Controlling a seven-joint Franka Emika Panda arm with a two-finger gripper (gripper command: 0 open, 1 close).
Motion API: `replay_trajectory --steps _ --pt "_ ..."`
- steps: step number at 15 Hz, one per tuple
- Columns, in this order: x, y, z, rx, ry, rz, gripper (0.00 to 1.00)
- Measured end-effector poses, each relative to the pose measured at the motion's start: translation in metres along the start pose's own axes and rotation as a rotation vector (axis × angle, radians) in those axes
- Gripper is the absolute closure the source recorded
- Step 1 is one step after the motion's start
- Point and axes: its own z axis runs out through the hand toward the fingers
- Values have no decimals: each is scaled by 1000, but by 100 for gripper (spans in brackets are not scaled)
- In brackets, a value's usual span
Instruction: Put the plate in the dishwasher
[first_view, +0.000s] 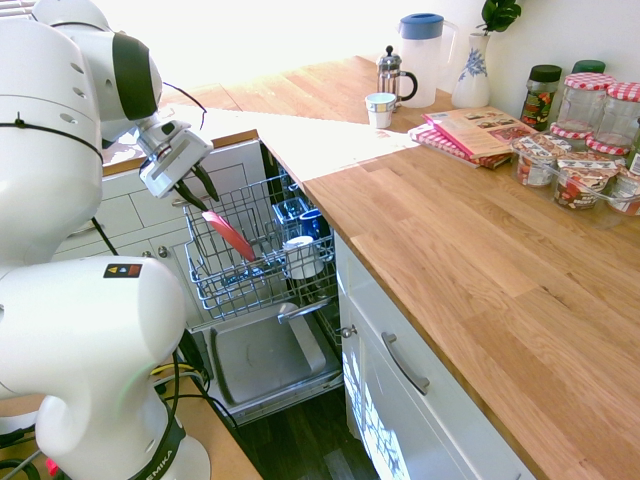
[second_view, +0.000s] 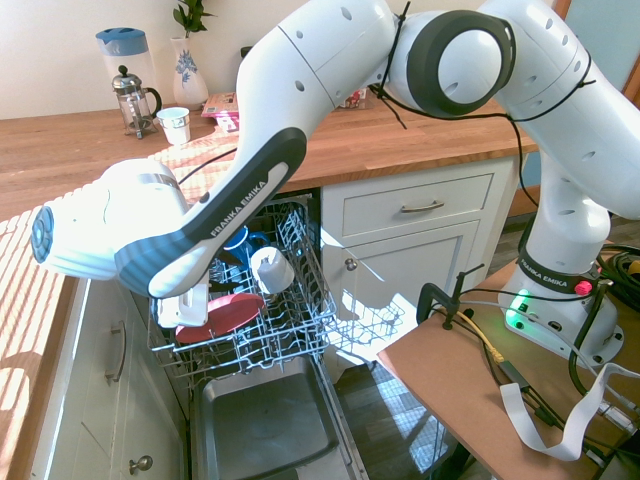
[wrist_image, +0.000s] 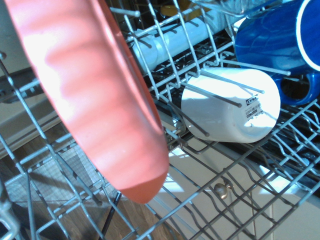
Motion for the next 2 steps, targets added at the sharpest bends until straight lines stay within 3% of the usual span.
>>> replay_trajectory --steps 2 --pt "41 33 -29 37 -35 42 0"
